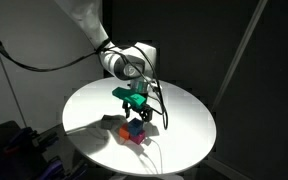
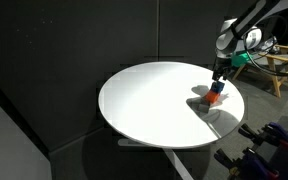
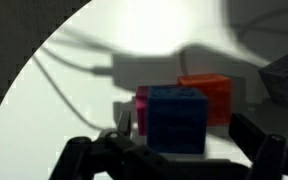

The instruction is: Pick up the blue block and put it on the table in between the gray and the orange block

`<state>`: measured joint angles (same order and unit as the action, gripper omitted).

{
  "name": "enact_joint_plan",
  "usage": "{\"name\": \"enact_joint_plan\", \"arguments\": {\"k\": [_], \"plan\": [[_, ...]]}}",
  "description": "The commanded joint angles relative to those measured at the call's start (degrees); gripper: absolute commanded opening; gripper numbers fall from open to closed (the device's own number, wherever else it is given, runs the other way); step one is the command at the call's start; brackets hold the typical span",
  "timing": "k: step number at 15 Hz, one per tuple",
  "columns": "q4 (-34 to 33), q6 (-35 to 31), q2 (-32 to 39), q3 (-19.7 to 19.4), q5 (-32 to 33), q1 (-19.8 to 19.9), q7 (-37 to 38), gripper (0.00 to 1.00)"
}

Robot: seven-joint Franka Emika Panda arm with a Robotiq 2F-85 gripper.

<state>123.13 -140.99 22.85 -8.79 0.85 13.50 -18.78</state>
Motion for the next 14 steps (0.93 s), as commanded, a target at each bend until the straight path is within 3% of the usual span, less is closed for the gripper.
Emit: {"name": "enact_joint_plan", "arguments": {"k": [1,10,11,12,14], "plan": [[-1.54,-0.99,1.50,0.74,0.47,0.87,-0.29,1.00],[-4.42,-1.86,4.72,1.16,0.48,1.02,0.01,1.00],[-4.70,-1.75,5.03,1.13,0.53,1.03,0.07,0.75],[-4.98,-1.87,5.36,1.08,0.65,1.01,0.15,0.74],[-5.48,-1.81,5.96,0.84,0.98,0.81,0.68,0.58]]}}
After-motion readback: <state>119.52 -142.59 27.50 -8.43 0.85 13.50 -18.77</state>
